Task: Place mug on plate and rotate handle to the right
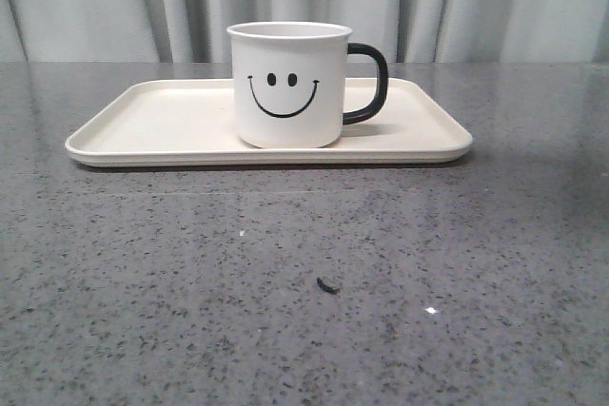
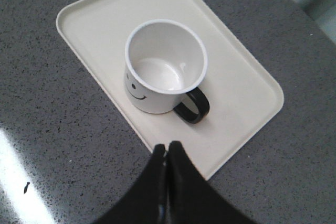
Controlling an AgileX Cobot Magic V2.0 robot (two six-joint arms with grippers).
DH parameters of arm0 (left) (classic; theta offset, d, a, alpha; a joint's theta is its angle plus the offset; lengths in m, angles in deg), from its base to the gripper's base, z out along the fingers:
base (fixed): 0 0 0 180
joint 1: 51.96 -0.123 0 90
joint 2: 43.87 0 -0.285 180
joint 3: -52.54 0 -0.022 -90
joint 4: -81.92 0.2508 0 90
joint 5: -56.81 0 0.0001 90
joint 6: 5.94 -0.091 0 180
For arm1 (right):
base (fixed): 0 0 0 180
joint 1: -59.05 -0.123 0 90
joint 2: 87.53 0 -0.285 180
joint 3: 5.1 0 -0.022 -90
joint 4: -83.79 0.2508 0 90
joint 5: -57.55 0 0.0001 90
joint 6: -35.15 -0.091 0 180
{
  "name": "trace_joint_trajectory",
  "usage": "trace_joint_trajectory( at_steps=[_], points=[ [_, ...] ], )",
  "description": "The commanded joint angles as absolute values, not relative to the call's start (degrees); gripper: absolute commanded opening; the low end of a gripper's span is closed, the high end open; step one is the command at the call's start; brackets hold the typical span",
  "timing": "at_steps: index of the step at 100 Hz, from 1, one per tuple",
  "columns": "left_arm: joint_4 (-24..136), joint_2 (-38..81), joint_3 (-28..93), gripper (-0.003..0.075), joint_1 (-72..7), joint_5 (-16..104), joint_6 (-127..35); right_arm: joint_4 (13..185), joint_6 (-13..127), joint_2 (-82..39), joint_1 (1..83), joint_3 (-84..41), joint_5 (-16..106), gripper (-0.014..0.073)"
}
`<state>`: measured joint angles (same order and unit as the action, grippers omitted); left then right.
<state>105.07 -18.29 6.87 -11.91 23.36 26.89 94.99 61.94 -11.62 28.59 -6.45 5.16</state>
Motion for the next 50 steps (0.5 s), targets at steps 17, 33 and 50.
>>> trace_joint_trajectory(
  at_steps=[17,33,50],
  points=[
    [106.1,-18.1,6.7,-0.0019,-11.4,29.6,26.9,95.7,61.4,-28.9,28.6,-22.6,22.7,-0.0062],
    [106.1,-18.1,6.6,-0.0019,-11.4,29.7,26.8,95.7,61.4,-37.5,28.6,-31.0,25.5,-0.0062],
    [106.1,-18.1,6.4,-0.0019,-11.4,31.1,25.3,95.7,61.3,-45.8,28.6,-38.7,27.9,-0.0062]
  ],
)
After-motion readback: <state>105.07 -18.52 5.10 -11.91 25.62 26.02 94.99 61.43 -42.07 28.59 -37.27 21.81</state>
